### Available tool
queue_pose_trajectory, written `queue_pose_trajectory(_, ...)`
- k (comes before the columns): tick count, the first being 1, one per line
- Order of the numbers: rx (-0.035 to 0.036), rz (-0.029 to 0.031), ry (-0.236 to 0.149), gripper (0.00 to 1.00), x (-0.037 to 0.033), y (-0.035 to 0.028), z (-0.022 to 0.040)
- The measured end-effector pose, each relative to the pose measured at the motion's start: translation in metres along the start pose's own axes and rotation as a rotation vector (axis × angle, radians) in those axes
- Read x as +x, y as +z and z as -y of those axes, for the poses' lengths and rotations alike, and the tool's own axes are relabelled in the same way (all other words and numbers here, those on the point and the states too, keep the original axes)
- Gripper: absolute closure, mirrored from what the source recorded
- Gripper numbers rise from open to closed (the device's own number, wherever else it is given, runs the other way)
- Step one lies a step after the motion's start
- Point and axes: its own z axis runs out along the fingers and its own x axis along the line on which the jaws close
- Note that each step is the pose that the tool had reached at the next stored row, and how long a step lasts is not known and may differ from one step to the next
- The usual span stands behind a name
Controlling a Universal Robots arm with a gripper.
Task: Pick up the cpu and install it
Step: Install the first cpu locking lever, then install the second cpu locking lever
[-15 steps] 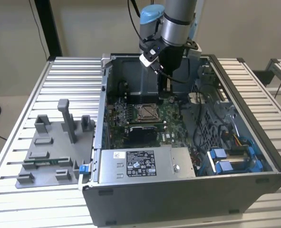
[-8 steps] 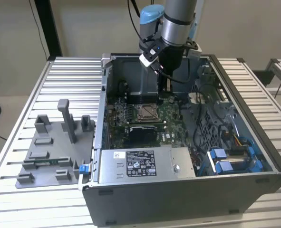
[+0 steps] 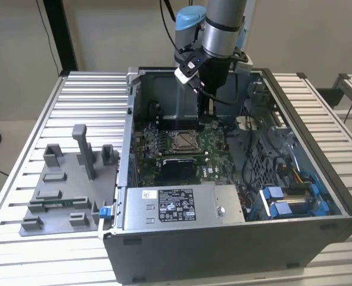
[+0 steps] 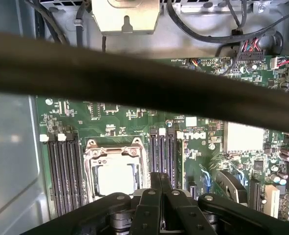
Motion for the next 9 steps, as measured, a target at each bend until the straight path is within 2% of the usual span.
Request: queue_pose_trajectory(9,-0.0009,0.0006,0.000,1.00,0.0005,0.0145,-0.0018)
